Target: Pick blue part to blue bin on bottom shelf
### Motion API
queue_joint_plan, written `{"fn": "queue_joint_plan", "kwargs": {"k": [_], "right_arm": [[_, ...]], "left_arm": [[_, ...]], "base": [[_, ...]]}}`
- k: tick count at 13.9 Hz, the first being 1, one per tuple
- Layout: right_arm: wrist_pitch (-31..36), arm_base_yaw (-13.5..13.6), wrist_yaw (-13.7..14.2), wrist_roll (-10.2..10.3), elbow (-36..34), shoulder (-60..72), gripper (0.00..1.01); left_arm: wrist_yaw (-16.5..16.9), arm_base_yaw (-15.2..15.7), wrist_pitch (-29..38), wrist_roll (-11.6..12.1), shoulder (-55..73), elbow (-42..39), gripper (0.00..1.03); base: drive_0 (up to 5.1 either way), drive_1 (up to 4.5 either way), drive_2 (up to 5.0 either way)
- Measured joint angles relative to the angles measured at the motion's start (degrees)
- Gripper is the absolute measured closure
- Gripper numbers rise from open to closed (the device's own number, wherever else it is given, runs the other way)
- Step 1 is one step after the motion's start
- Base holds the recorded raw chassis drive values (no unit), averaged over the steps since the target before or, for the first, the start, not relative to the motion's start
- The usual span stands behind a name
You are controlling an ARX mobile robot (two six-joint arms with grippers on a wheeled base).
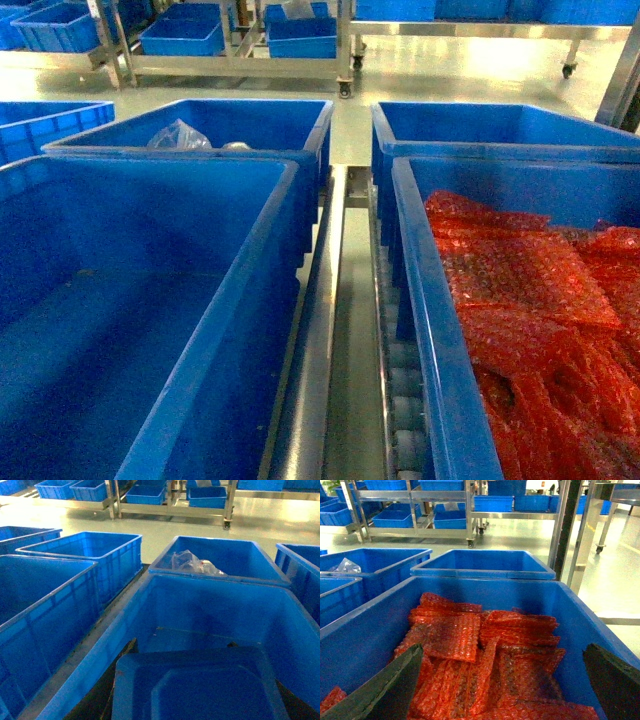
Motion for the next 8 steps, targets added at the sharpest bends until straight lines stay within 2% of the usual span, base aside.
{"fn": "queue_joint_plan", "kwargs": {"k": [8], "right_arm": [[0.0,0.0,0.0,0.0,0.0,0.0,0.03]], "left_arm": [[0.0,0.0,0.0,0.0,0.0,0.0,0.6]], "base": [[0.0,0.0,0.0]]}}
